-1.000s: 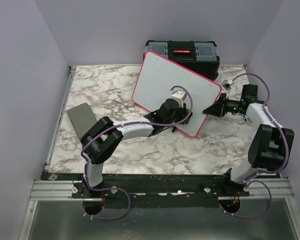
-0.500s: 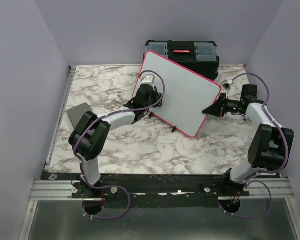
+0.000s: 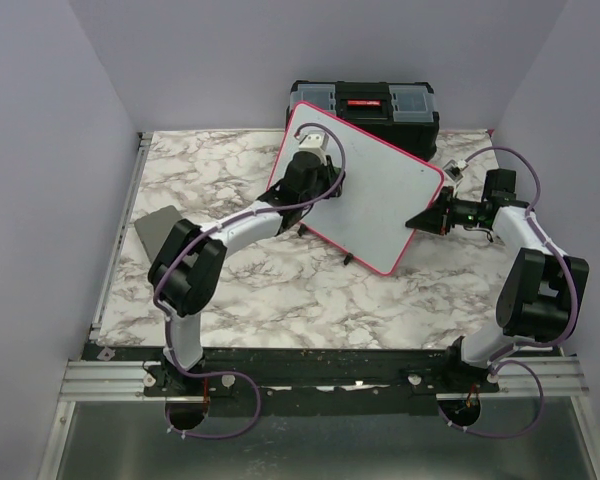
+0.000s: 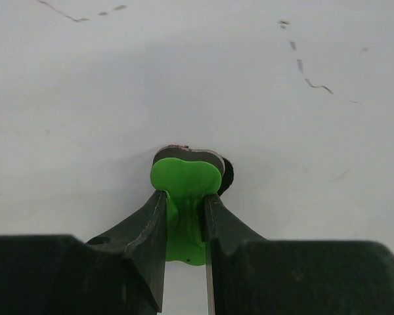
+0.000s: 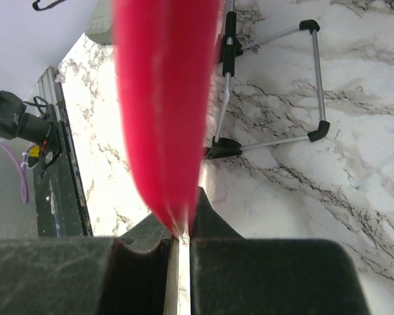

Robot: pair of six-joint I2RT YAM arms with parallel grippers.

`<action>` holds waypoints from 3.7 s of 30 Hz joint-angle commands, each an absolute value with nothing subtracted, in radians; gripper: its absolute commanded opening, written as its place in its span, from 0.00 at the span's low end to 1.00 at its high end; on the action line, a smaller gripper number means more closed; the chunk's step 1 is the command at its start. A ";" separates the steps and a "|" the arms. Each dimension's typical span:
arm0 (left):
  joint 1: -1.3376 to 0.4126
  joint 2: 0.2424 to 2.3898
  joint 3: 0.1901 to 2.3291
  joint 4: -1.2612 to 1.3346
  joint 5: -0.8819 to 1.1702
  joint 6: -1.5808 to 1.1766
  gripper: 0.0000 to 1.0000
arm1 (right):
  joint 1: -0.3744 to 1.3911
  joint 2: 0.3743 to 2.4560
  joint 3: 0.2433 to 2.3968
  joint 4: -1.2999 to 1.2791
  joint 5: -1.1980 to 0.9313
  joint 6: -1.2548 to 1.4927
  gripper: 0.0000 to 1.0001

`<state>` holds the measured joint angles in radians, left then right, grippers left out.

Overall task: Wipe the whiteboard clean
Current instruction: Erase the whiteboard at the whiteboard stand, then adjust the whiteboard at the center of the board.

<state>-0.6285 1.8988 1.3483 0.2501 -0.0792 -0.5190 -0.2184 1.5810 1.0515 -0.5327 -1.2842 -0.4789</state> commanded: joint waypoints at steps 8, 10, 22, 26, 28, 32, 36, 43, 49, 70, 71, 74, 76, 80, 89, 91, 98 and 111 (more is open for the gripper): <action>-0.858 1.947 1.364 0.281 -0.017 -0.541 0.00 | -0.202 1.561 1.063 -0.548 -1.376 -0.508 0.01; -0.892 1.947 1.342 0.299 -0.018 -0.560 0.00 | -0.202 1.561 1.063 -0.548 -1.376 -0.507 0.01; -0.938 1.949 1.242 0.338 -0.034 -0.605 0.00 | -0.202 1.544 1.062 -0.543 -1.384 -0.496 0.01; -0.856 1.901 1.161 0.355 -0.052 -0.600 0.00 | -0.201 1.545 1.061 -0.540 -1.385 -0.494 0.01; -0.801 1.892 1.141 0.351 -0.051 -0.600 0.00 | -0.202 1.543 1.062 -0.540 -1.386 -0.494 0.01; -0.711 1.880 1.138 0.324 -0.057 -0.590 0.00 | -0.202 1.540 1.060 -0.539 -1.385 -0.491 0.01; -0.643 1.863 1.170 0.267 -0.068 -0.574 0.00 | -0.201 1.543 1.060 -0.537 -1.384 -0.491 0.01; -0.567 1.749 1.121 0.306 -0.059 -0.527 0.00 | -0.201 1.532 1.058 -0.533 -1.361 -0.495 0.01; -0.565 1.497 1.046 0.354 0.028 -0.404 0.00 | -0.202 1.528 1.066 -0.538 -1.336 -0.513 0.01; -0.541 0.833 0.550 0.162 0.201 -0.426 0.00 | -0.148 1.621 1.223 -0.725 -1.172 -0.654 0.14; -0.541 0.819 0.533 0.155 0.199 -0.433 0.00 | -0.148 1.623 1.214 -0.723 -1.171 -0.653 0.15; -0.541 0.767 0.484 0.145 0.189 -0.449 0.00 | -0.149 1.635 1.212 -0.712 -1.169 -0.643 0.15; -0.541 0.734 0.452 0.140 0.180 -0.462 0.00 | -0.148 1.648 1.244 -0.713 -1.154 -0.638 0.15; -0.541 0.678 0.407 0.126 0.166 -0.485 0.00 | -0.149 1.680 1.330 -0.718 -1.111 -0.633 0.14; -0.541 0.570 0.332 0.077 0.157 -0.530 0.00 | -0.148 1.662 1.163 -0.747 -1.076 -0.746 0.14; -0.541 0.560 0.323 0.069 0.154 -0.536 0.00 | -0.148 1.650 1.135 -0.752 -1.067 -0.759 0.14; -0.541 0.522 0.290 0.065 0.153 -0.577 0.00 | -0.148 1.649 1.117 -0.784 -1.054 -0.790 0.17; -0.541 0.552 0.282 0.049 0.148 -0.592 0.00 | -0.167 1.618 1.094 -0.789 -1.069 -0.783 0.57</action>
<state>-0.5449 0.5301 0.2802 0.0635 0.1684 -0.5789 -0.1654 1.6394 1.1202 -0.7364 -1.1103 -0.7761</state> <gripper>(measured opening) 0.218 0.527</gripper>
